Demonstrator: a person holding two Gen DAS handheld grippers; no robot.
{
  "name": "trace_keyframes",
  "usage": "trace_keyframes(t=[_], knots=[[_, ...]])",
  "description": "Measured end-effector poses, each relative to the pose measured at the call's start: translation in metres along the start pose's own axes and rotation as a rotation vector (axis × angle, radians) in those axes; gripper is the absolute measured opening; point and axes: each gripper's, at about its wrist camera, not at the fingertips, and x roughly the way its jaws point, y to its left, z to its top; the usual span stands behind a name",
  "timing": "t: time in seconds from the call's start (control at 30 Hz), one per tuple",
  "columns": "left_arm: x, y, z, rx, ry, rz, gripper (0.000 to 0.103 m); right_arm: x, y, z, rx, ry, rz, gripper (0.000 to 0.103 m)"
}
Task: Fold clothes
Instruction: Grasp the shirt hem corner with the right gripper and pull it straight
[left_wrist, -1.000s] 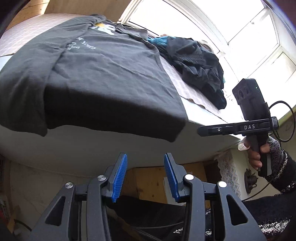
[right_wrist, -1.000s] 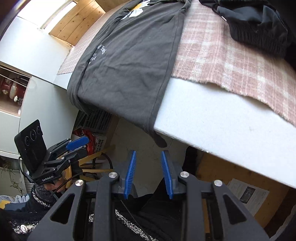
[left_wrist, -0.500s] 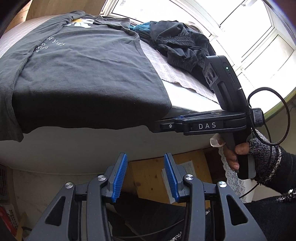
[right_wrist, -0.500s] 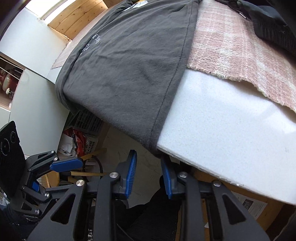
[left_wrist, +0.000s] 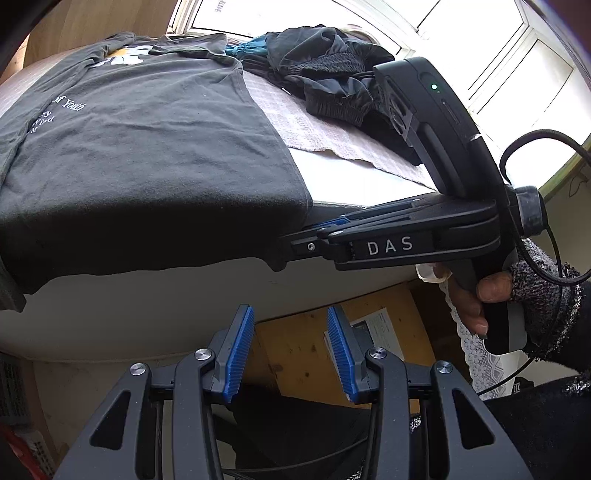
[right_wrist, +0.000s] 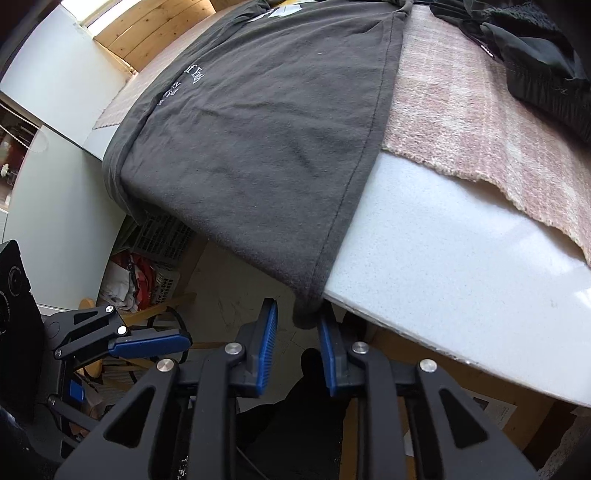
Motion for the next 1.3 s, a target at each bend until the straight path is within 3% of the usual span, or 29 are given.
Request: trace_keyframes(t=[0.27, 0.47, 0.57, 0.63, 0.7, 0.87, 1.0, 1.1, 1.3], knots=[[-0.015, -0.014, 0.009, 0.057, -0.089, 0.012, 0.039, -0.034, -0.005, -0.001, 0.163, -0.003, 0.259, 0.007], [-0.014, -0.033, 0.024, 0.201, -0.147, 0.100, 0.041, -0.048, 0.001, 0.008, 0.198, -0.011, 0.316, 0.006], [-0.011, -0.036, 0.028, 0.273, -0.188, 0.115, 0.034, -0.054, 0.001, 0.011, 0.177, -0.016, 0.293, 0.006], [-0.003, -0.036, 0.031, 0.315, -0.182, 0.133, 0.016, -0.058, 0.001, 0.013, 0.164, -0.019, 0.278, 0.006], [0.005, -0.034, 0.031, 0.337, -0.149, 0.146, 0.007, -0.064, -0.003, 0.014, 0.169, -0.021, 0.257, 0.006], [-0.002, -0.022, 0.016, 0.300, -0.111, 0.119, 0.016, -0.084, -0.010, 0.024, 0.069, -0.078, 0.021, 0.016], [-0.009, -0.014, 0.014, 0.241, -0.099, 0.105, 0.019, -0.070, -0.022, 0.052, 0.041, -0.074, -0.053, 0.022], [-0.016, -0.011, 0.016, 0.215, -0.119, 0.108, 0.025, -0.050, -0.029, 0.069, 0.039, -0.027, -0.065, 0.022], [-0.026, -0.004, 0.022, 0.175, -0.171, 0.117, 0.026, -0.040, -0.020, 0.074, -0.007, 0.020, -0.050, 0.026]])
